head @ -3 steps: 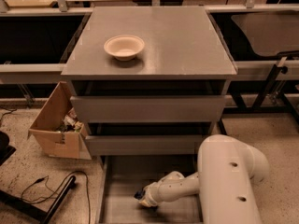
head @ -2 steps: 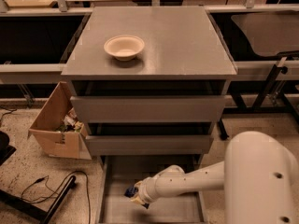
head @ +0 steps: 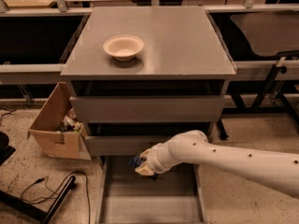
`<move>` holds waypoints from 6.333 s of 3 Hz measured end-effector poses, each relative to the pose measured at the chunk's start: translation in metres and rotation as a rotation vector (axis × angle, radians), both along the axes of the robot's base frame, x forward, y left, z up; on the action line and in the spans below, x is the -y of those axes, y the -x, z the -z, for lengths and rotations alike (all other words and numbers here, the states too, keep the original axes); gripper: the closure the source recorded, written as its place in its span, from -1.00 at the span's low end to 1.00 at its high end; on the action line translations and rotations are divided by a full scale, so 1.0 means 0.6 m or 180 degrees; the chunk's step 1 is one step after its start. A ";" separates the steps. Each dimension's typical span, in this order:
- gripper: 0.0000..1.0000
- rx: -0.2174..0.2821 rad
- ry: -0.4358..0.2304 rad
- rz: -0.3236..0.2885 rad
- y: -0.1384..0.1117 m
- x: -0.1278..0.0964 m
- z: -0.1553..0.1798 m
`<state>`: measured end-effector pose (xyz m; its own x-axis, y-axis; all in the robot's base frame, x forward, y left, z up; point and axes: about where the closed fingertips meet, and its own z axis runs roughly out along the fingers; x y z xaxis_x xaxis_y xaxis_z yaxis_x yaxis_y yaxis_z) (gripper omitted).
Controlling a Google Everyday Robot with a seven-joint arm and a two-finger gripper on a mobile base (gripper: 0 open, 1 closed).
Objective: Pick rxbar blueberry from bottom drawer and place on counter
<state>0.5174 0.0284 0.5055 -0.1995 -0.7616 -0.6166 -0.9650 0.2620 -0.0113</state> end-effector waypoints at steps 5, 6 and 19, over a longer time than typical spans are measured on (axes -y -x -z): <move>1.00 0.0235 0.0508 0.0085 -0.057 -0.007 -0.490; 1.00 0.0525 0.0546 0.0305 -0.085 0.005 -0.697; -0.92 0.0801 0.1045 0.2105 -0.427 0.270 -0.657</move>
Offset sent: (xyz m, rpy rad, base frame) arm 0.0123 -0.0227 0.0843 -0.0308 -0.0064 -0.0572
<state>0.7734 -0.1339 0.8997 -0.5597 -0.6845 -0.4671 -0.5676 0.7273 -0.3857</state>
